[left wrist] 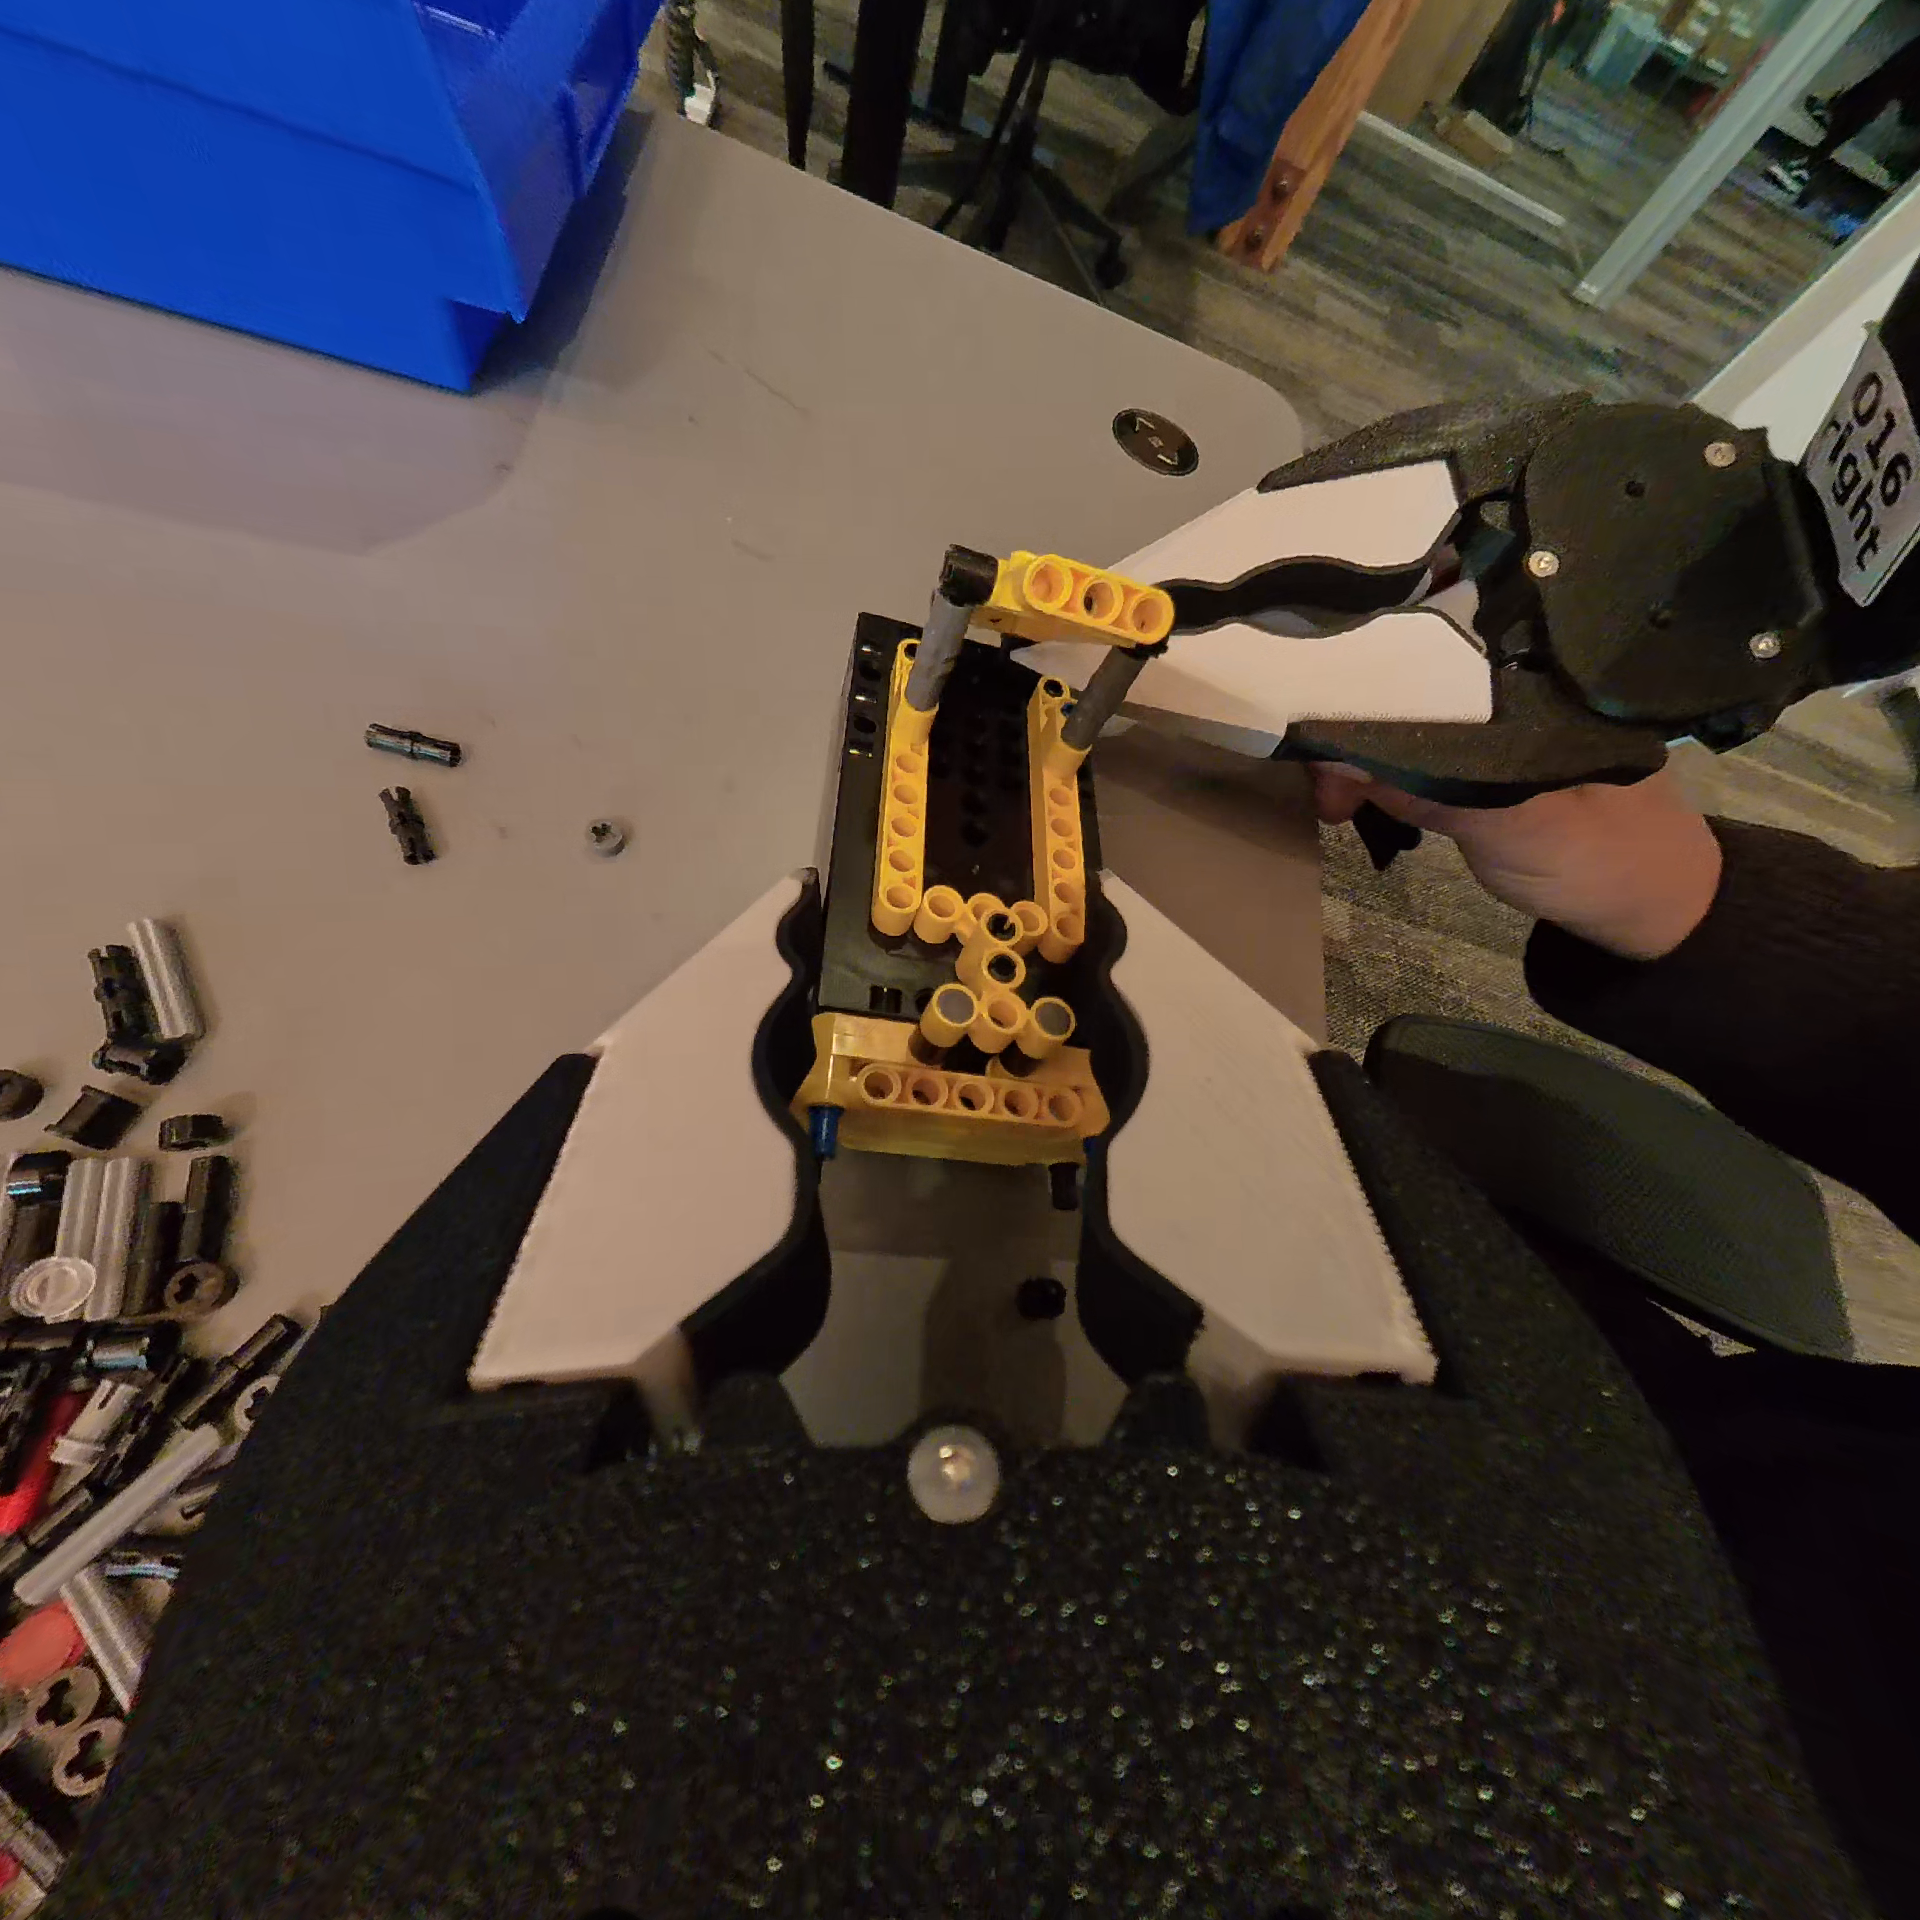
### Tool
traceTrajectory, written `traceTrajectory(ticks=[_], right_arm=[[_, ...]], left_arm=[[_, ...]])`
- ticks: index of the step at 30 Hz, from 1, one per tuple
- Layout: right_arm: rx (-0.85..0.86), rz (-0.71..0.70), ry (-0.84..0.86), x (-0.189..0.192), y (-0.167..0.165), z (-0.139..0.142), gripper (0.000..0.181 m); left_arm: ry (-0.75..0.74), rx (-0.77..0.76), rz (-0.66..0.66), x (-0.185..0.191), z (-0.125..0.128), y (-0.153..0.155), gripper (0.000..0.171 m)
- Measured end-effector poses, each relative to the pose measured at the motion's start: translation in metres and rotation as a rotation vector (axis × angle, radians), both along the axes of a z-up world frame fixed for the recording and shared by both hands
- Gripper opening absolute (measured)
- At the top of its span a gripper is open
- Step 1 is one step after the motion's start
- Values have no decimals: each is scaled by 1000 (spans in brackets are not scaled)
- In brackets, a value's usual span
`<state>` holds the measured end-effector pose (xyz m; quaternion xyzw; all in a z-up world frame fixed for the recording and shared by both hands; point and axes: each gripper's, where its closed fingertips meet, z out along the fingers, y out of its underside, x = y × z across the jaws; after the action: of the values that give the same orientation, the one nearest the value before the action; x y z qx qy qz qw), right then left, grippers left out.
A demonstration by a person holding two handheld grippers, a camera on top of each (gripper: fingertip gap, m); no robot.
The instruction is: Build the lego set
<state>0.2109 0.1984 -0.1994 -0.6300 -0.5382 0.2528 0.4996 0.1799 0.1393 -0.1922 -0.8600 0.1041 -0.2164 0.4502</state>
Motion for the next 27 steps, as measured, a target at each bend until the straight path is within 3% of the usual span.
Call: traceTrajectory(ticks=[8,21,25,27], right_arm=[[-165,46,17,14,-4,4,4],[-198,169,-99,33,-16,0,5],[-305,235,-111,40,-21,0,16],[-123,206,-176,42,-15,1,24]], left_arm=[[-30,-27,-30,6,-2,-2,52],[-32,-30,-70,15,-2,-4,53],[-27,-28,-74,17,-2,-4,52],[-24,-27,-71,16,-2,-4,52]])
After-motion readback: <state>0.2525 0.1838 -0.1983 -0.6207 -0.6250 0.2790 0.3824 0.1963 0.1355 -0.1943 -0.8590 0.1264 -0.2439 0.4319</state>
